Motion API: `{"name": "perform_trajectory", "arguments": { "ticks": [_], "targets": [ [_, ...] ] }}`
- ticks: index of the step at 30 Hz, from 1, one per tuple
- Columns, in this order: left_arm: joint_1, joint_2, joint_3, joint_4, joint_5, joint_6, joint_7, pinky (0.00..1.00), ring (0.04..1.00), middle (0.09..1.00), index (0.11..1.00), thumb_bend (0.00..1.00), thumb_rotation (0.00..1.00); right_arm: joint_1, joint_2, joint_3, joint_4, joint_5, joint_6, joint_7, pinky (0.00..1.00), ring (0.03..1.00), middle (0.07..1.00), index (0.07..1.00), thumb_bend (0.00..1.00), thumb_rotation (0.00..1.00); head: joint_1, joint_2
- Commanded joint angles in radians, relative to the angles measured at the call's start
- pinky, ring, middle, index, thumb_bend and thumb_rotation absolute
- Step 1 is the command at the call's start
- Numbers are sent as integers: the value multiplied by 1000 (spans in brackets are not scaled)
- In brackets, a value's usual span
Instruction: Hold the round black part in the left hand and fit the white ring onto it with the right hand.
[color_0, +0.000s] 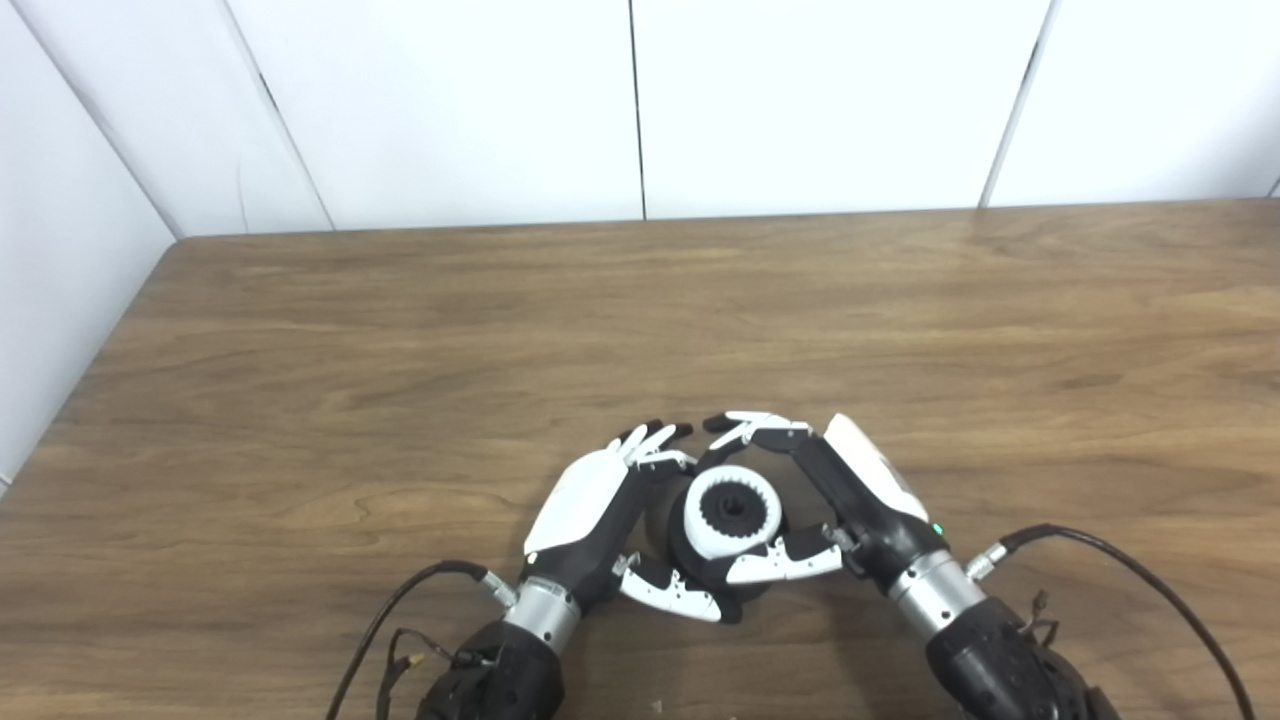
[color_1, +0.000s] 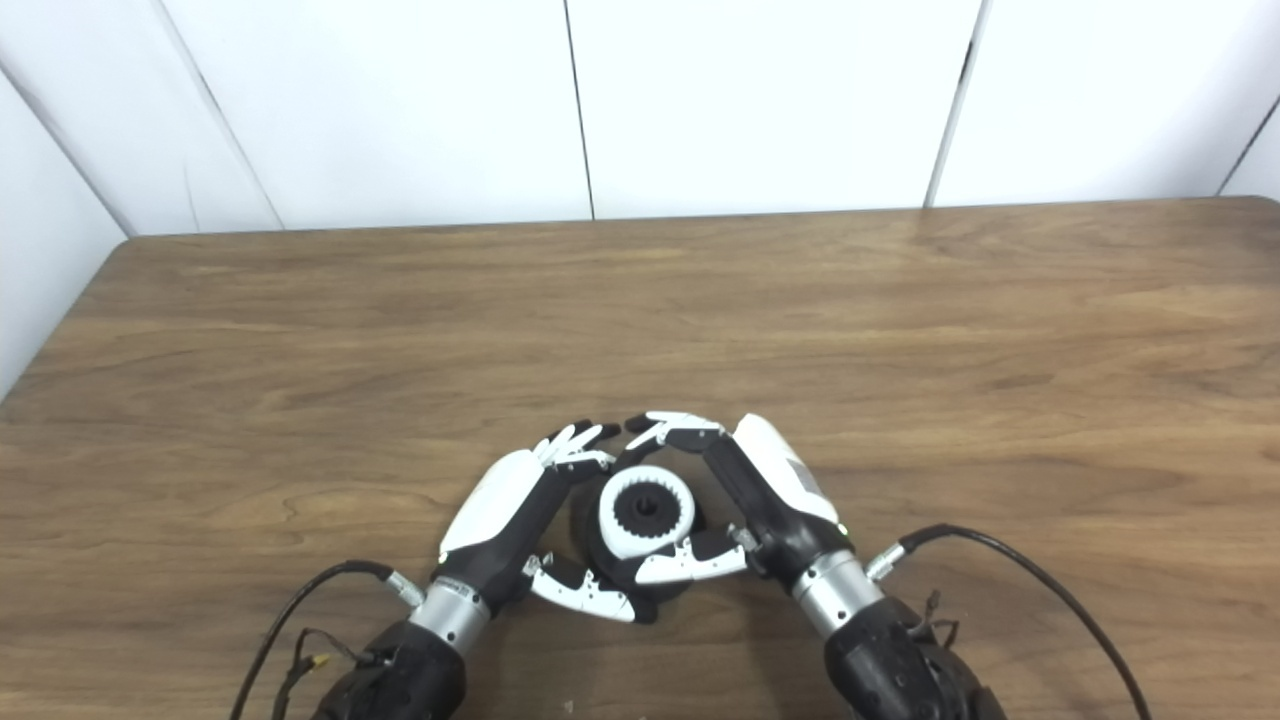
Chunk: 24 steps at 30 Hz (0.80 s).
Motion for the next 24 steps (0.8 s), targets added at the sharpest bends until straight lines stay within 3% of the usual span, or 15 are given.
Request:
{"name": "perform_trajectory", "arguments": {
  "ticks": [1,11,16,19,24],
  "targets": [
    [-20,-4,-1,-26,3,-11,13,1000,1000,950,572,934,235,-30,14,3,-12,0,-38,-15,832,856,811,483,517,144,-1,1],
    [-24,5,7,-31,-4,-6,-1,1000,1000,955,579,921,256,-27,0,-10,5,12,-50,-12,803,855,812,484,517,145,-7,4],
    [-23,6,9,-35,-2,-3,-3,1000,1000,956,580,920,252,-33,-38,0,-5,6,-15,38,760,869,840,493,514,161,-10,2],
    [-23,6,11,-34,-2,-4,-2,1000,1000,955,581,926,244,-40,-68,11,-20,-1,22,89,760,893,888,706,760,411,-11,3],
    [-23,9,11,-34,0,-5,-4,1000,1000,958,584,923,271,-41,-102,17,-35,28,58,146,792,929,945,866,930,530,-11,3]
  ]
}}
